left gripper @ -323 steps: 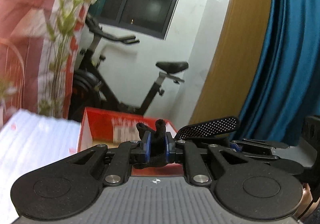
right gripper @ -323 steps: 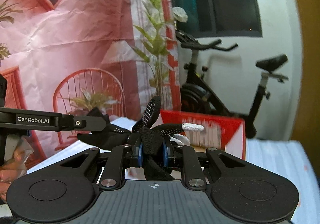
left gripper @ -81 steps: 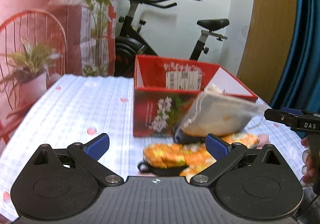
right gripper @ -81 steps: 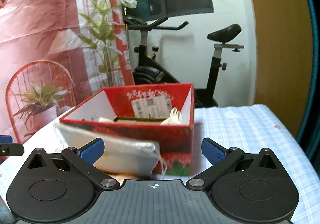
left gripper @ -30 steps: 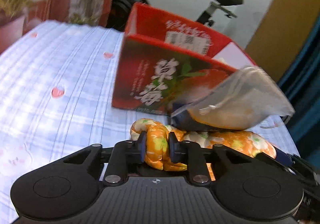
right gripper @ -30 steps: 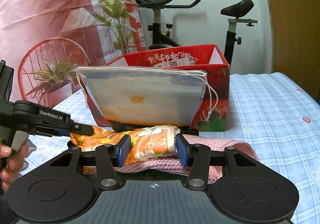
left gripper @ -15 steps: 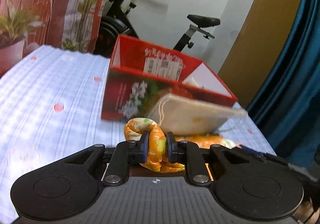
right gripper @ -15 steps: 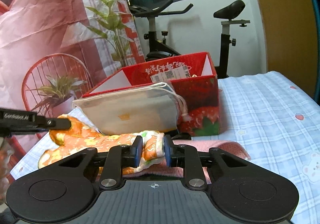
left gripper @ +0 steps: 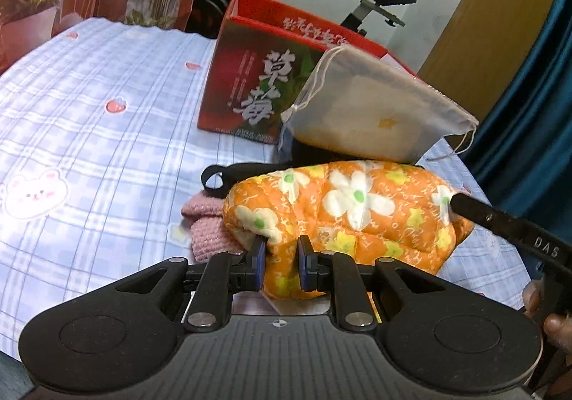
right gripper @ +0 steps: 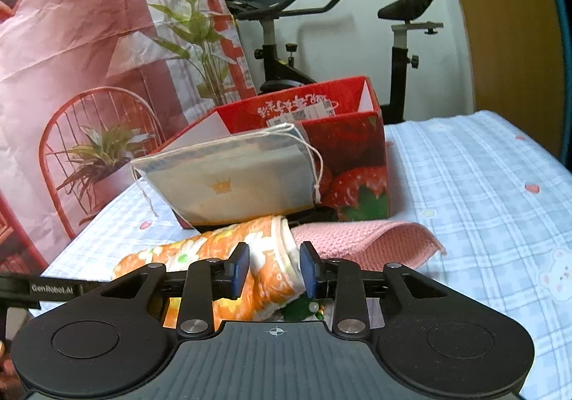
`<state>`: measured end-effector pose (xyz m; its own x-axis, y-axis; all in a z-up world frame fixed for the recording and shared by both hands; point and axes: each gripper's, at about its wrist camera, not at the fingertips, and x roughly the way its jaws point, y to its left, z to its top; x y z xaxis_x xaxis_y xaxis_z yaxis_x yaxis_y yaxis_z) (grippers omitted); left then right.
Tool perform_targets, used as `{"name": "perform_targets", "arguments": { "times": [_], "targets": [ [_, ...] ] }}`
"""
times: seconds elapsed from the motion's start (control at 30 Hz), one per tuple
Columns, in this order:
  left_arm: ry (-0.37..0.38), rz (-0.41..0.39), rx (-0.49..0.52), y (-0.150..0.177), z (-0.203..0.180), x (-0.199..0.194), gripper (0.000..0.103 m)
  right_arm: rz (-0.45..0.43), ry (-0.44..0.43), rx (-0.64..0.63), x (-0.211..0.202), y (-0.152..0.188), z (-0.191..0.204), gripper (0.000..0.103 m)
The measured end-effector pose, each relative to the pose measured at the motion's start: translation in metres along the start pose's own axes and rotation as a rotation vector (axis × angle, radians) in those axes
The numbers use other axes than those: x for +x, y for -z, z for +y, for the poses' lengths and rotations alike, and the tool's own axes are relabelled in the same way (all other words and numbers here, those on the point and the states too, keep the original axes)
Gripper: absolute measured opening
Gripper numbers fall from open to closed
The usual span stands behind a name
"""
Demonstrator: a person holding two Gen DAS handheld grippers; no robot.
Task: Organize soft objects
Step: 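Lift the orange floral cloth with both grippers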
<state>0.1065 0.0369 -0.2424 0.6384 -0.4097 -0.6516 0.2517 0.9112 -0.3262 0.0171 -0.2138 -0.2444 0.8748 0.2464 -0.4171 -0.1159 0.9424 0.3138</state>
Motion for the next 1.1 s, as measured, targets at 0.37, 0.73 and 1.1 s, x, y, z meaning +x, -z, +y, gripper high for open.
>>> {"name": "perform_targets", "arguments": {
  "times": [0.37,0.73,1.1],
  "targets": [
    [0.006,0.015,-0.015,0.004,0.004,0.008,0.019,0.054,-0.004,-0.015,0.033,-0.013,-0.002,0.032],
    [0.003,0.026,-0.024,0.005,0.004,0.01,0.02,0.026,0.005,-0.146,0.013,-0.001,0.014,0.017],
    [0.012,0.032,-0.028,0.006,0.003,0.013,0.021,0.044,-0.027,-0.151,0.01,0.001,0.02,0.015]
  ]
}}
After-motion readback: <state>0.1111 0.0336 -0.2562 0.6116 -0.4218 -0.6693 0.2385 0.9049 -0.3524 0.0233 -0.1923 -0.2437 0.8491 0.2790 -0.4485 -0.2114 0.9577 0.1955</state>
